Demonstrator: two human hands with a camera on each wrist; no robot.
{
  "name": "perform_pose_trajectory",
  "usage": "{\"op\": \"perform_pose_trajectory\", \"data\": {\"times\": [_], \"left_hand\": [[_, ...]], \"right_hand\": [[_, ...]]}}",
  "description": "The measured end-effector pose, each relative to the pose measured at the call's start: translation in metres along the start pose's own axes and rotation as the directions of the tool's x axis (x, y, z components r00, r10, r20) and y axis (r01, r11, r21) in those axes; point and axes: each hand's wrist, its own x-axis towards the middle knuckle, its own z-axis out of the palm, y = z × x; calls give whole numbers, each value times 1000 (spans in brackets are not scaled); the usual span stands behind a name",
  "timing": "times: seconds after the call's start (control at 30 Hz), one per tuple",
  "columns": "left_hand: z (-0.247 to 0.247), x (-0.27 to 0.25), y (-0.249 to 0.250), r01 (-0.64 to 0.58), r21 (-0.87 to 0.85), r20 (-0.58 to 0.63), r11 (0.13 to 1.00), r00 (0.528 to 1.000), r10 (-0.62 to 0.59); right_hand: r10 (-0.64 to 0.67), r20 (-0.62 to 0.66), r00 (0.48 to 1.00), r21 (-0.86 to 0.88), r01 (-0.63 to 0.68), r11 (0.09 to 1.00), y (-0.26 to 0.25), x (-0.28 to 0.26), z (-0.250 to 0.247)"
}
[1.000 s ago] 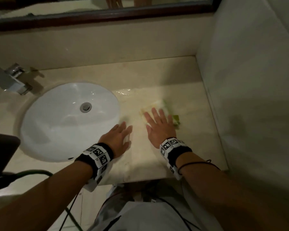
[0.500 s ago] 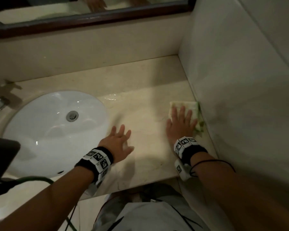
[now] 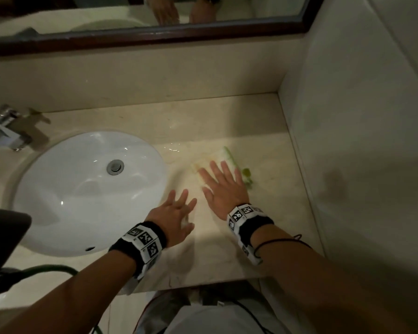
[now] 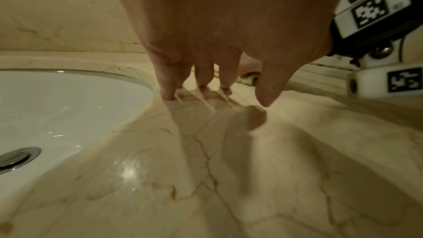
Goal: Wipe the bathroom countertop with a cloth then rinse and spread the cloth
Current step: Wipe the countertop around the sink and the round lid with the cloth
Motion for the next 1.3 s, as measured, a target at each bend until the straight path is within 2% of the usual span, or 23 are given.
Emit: {"op": "perform_pose_trajectory", "data": {"times": [0.1,0.17,0.3,0.4,0.53,0.63,0.77,0.9,1.1,1.3], "left_hand": [[-1,0,1,-1,10,-2,1000,1000,1],[-1,-1,2,1,16,1,1000,1000,-1],[2,1,2,1,15,-11,1000,1000,-1],[2,0,2,4,2,-14,1000,1000,-4],[0,-1,3,1,-9,-18,1000,1000,-1],[0,-1,4,6,-15,-16,1000,1000,-6],[0,-2,5,9,-14,-15,1000,1000,-9],[-6,-3,5,7,-10,0,1000,1000,-7],[-7,-1,2,-6,6,13,1000,1000,6],[-4,-1,-1,-21,15,9,1000,1000,21]], "right_hand": [[61,-45,997,-8,-61,998,29,8,-10],[173,-71,982,-22,-175,984,56,11,-19],[396,27,918,2,-396,918,110,13,-39],[457,131,880,33,-465,885,113,22,-47],[516,111,849,44,-523,851,89,30,-46],[474,126,872,25,-480,877,64,38,-43],[312,122,942,18,-316,948,5,48,-31],[192,172,966,-22,-191,981,-32,52,-21],[93,144,985,-41,-88,995,4,48,-31],[279,100,955,-51,-275,960,71,52,-41]]}}
